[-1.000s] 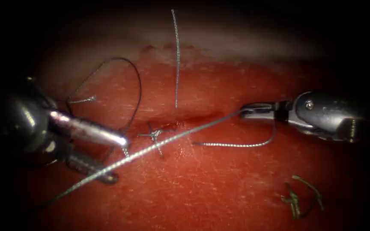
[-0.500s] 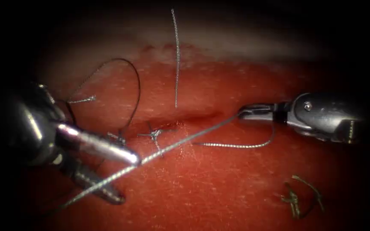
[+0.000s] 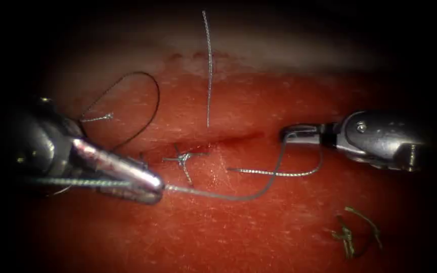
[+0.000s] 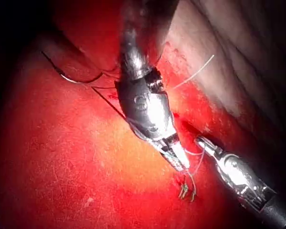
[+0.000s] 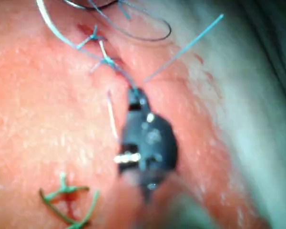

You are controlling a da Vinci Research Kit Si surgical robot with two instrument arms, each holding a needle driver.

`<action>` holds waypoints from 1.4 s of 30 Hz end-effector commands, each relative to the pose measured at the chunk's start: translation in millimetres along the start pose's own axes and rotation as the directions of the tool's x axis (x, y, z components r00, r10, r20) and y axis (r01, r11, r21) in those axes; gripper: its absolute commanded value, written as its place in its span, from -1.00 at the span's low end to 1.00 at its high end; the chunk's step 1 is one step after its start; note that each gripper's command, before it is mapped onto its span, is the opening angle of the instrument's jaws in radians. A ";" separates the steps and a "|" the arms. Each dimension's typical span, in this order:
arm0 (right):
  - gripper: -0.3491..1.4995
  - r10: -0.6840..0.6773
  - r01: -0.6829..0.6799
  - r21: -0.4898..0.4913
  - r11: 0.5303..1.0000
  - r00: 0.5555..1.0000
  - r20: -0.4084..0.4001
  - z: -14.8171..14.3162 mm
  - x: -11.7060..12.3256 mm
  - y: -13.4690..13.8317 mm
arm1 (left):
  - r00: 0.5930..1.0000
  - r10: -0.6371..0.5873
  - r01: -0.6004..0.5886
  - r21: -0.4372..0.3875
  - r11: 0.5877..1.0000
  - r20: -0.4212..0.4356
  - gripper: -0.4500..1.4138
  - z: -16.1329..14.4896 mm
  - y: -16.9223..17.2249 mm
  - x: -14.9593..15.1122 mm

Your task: Wound Closure

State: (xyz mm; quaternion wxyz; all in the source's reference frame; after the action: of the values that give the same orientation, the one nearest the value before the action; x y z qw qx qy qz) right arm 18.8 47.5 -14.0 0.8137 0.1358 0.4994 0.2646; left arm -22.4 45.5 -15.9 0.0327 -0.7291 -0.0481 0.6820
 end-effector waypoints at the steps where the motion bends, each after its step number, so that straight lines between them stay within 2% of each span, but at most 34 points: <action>1: -1.00 0.000 0.000 0.003 1.000 1.000 -0.001 0.8 -0.4 -0.2 | 1.000 0.003 -0.003 0.016 1.000 0.009 -0.89 0.3 0.1 -0.7; 7: -1.00 0.002 -0.002 0.019 1.000 1.000 -0.001 0.7 -0.1 -0.8 | 0.999 -0.019 0.014 0.096 0.995 0.048 -0.89 -0.6 -0.4 -0.8; 11: -1.00 0.017 -0.017 0.085 0.996 1.000 0.000 0.3 -0.1 -1.9 | 0.996 -0.026 0.010 0.190 0.982 0.080 -0.89 -2.0 -1.5 -0.9; 13: -0.65 0.032 -0.032 0.116 0.993 0.999 0.002 0.1 -0.1 -2.8 | 0.995 -0.026 0.002 0.234 0.972 0.099 -0.89 -2.7 -1.6 -1.2; 15: -0.05 0.033 -0.033 0.125 0.992 0.999 0.003 -0.1 0.2 -3.2 | 0.994 -0.021 -0.004 0.240 0.971 0.104 -0.89 -3.0 -1.4 -1.5; 18: 0.73 0.066 -0.065 0.127 0.990 0.998 -0.005 -0.4 1.1 -3.6 | 0.993 -0.018 -0.013 0.258 0.966 0.116 -0.89 -3.3 -1.1 -2.0; 22: 0.96 0.086 -0.082 0.132 0.988 0.996 -0.020 -0.9 1.8 -4.1 | 0.986 -0.006 -0.053 0.345 0.937 0.168 -0.89 -3.5 -0.8 -2.3; 24: 0.96 0.088 -0.085 0.142 0.986 0.996 -0.018 -1.5 2.3 -4.6 | 0.979 -0.001 -0.083 0.402 0.912 0.205 -0.89 -3.5 -0.3 -2.6; 29: 0.96 0.114 -0.101 0.186 0.977 0.992 -0.057 -2.9 3.9 -4.6 | 0.959 0.001 -0.132 0.441 0.888 0.285 -0.89 -3.6 0.3 -3.6; 32: 0.96 0.139 -0.111 0.220 0.969 0.984 -0.116 -4.7 5.6 -4.2 | 0.945 0.004 -0.163 0.463 0.872 0.326 -0.89 -4.2 0.3 -4.5; 33: 0.96 0.160 -0.119 0.229 0.966 0.972 -0.170 -5.3 6.8 -3.6 | 0.941 0.001 -0.171 0.475 0.863 0.337 -0.89 -4.4 0.3 -4.8; 34: 0.89 0.169 -0.122 0.233 0.965 0.966 -0.193 -5.5 7.2 -3.2 | 0.936 0.002 -0.182 0.480 0.858 0.351 -0.89 -4.5 0.4 -5.0; 35: 0.53 0.183 -0.128 0.236 0.963 0.956 -0.229 -5.5 7.9 -2.2 | 0.936 -0.022 -0.167 0.496 0.852 0.352 -0.89 -4.4 0.6 -5.3; 36: 0.15 0.185 -0.130 0.234 0.964 0.955 -0.231 -5.3 8.0 -1.7 | 0.934 -0.023 -0.167 0.493 0.854 0.356 -0.89 -4.3 0.7 -5.4; 37: -0.34 0.185 -0.131 0.230 0.964 0.955 -0.232 -5.1 8.0 -1.3 | 0.934 -0.023 -0.169 0.495 0.852 0.357 -0.89 -4.1 0.7 -5.4; 38: -1.00 0.183 -0.133 0.217 0.967 0.955 -0.233 -4.6 7.8 -0.6 | 0.935 -0.021 -0.167 0.491 0.855 0.355 -0.89 -4.0 0.7 -5.5; 40: -1.00 0.177 -0.138 0.178 0.974 0.958 -0.227 -3.8 7.3 0.3 | 0.942 -0.022 -0.146 0.467 0.872 0.336 -0.89 -3.7 0.6 -5.6; 42: -1.00 0.142 -0.125 0.109 0.986 0.975 -0.171 -1.9 6.0 1.7 | 0.945 -0.015 -0.140 0.448 0.883 0.326 -0.89 -3.3 0.5 -5.6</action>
State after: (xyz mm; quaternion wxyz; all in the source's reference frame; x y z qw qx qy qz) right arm 18.2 52.1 -19.2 0.7418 0.1816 0.5680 0.3069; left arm -19.0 45.0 -10.8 0.1768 -0.5784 0.1388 0.7842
